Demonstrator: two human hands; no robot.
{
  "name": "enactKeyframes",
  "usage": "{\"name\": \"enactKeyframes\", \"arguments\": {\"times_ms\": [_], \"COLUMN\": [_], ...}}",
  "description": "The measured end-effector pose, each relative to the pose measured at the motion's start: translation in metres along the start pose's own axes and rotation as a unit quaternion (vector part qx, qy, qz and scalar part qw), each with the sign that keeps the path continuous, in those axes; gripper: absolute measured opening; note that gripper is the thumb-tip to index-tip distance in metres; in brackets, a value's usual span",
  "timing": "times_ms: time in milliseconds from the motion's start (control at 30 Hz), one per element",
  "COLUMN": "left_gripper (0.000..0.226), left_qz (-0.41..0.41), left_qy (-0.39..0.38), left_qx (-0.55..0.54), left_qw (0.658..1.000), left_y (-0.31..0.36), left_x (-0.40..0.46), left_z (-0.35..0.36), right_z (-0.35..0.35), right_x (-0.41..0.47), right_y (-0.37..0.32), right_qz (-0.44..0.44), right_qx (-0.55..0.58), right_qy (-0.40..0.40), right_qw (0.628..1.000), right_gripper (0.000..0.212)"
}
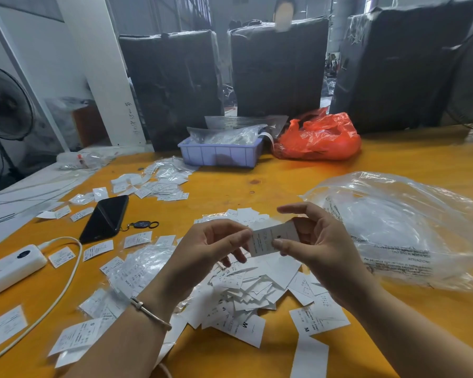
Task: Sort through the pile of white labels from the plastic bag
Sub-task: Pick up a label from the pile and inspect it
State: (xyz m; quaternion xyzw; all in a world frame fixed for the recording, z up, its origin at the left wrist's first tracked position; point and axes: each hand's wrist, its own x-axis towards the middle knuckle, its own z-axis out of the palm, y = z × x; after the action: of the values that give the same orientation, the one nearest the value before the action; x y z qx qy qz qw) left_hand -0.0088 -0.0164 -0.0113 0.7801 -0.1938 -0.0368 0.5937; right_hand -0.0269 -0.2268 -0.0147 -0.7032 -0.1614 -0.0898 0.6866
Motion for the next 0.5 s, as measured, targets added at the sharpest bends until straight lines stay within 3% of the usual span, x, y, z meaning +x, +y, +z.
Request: {"name": "enactKeyframes", "arguments": {"times_ms": [167, 233, 300, 400, 500], "left_gripper": [0.019, 0.007, 0.015, 0.017, 0.026], "left_qz": [0.006, -0.004, -0.041, -0.127, -0.204], "left_qy": [-0.005, 0.015, 0.092, 0.223, 0.263], "left_qx": [0.007, 0.029, 0.078, 0.262, 0.384], "left_qw": [1.0, 0.999, 0.992, 0.93, 0.861], "left_y": [-0.001, 0.0, -0.002, -0.011, -0.017], "left_x": [0.0, 0.001, 0.003, 0.005, 0.004], "left_z": [0.003, -0.002, -0.01, -0.03, -0.053], "right_z": [0.005, 0.004, -0.003, -0.019, -0.037], "right_x": [-0.003, -0.002, 0.002, 0.009, 0.016], "right_y": [-0.002, -0.001, 0.0, 0.001, 0.004], "right_qz": [-0.006, -0.028, -0.076, -0.152, -0.088], "right_qx": [-0.04, -0.087, -0.17, -0.338, -0.475], "right_qy": [-0.043, -0.011, 0.071, 0.197, 0.237], "right_qw": [0.998, 0.996, 0.98, 0.908, 0.843], "right_gripper": [0.049, 0.045, 0.036, 0.027, 0.017]}}
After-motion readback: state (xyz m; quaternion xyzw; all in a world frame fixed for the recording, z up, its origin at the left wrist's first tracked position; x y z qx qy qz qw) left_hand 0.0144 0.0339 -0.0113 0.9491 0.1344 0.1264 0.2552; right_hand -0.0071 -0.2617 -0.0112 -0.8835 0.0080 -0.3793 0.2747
